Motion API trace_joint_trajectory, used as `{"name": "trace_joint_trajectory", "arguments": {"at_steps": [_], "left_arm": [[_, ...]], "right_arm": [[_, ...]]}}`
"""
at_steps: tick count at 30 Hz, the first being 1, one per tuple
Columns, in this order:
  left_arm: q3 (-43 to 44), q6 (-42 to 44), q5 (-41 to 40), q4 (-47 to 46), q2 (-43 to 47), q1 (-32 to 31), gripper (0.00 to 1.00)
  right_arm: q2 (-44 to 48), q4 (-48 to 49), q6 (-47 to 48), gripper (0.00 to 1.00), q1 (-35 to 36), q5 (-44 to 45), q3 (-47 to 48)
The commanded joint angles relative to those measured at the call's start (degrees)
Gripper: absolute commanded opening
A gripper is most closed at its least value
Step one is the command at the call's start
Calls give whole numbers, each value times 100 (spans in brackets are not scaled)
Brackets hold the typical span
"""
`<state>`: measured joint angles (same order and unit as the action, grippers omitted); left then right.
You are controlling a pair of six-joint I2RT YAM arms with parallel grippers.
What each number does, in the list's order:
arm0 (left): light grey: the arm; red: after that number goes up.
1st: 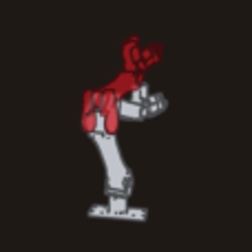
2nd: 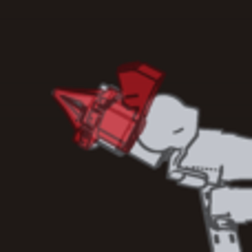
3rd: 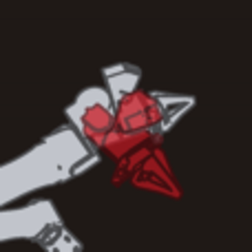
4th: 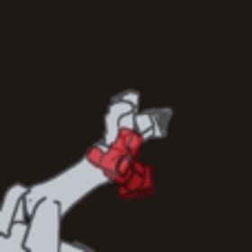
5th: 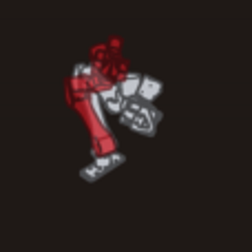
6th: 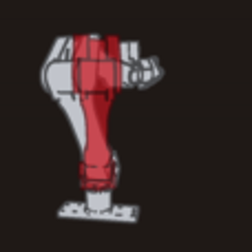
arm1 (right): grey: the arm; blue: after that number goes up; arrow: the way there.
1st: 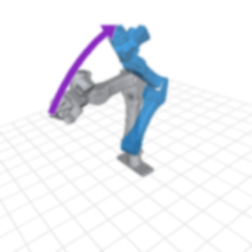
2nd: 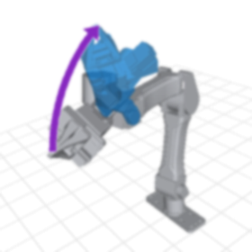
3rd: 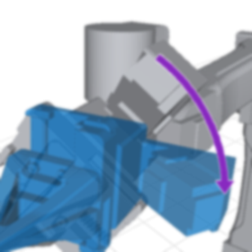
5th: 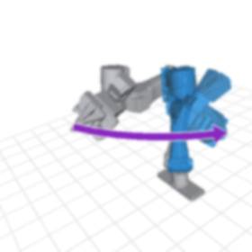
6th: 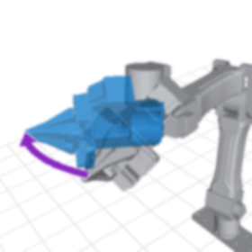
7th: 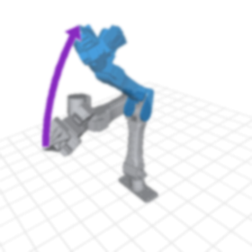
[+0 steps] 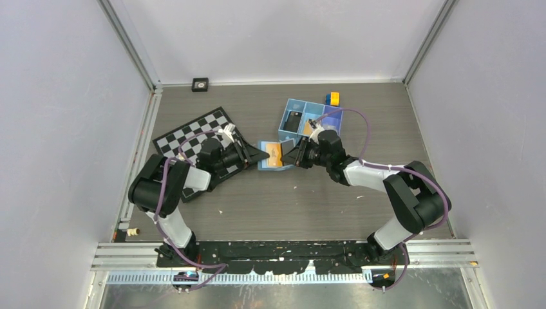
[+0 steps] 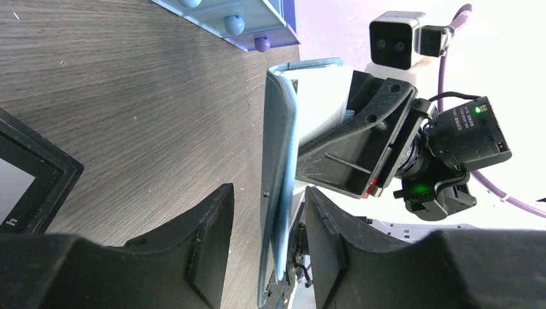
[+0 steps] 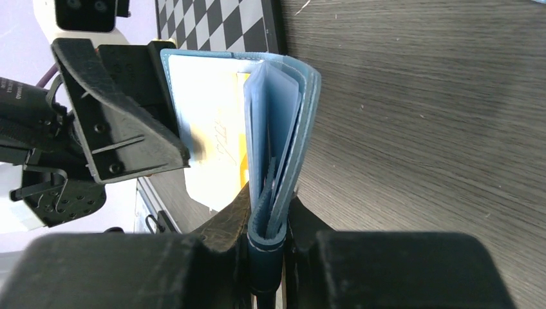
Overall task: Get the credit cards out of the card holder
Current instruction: Remove the credit card from the card holder.
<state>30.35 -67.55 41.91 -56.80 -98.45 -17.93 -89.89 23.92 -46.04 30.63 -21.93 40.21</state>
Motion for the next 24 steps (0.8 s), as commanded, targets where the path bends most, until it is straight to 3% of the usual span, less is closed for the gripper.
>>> {"name": "trace_joint_trajectory", "arguments": {"at_steps": [1,3,5,7,9,11,16,21,24], "left_arm": [[289,110,180,27,-44,-95,45],[348,220,165,224,-10,-121,39],[360,283,140,338,54,-123,26],[359,353,125,433,136,-124,10],[360,412,114,503,193,-116,0],[352,429,107,516,256,-114,0],[323,453,90,577,338,-71,0],[329,489,59,663,378,-67,0],[336,519,63,682,397,-70,0]], "right_arm": [[189,593,-54,12,2,-212,-6],[212,611,-63,12,4,-225,-17],[225,601,-63,15,-3,-192,-18],[261,504,-65,29,-4,-65,-18],[376,171,15,37,-13,260,21],[501,-373,99,43,-66,599,79],[995,-673,7,58,-425,1060,-141],[1841,-841,310,59,-487,1554,-407],[2033,-571,444,55,-473,1111,-480]]}}
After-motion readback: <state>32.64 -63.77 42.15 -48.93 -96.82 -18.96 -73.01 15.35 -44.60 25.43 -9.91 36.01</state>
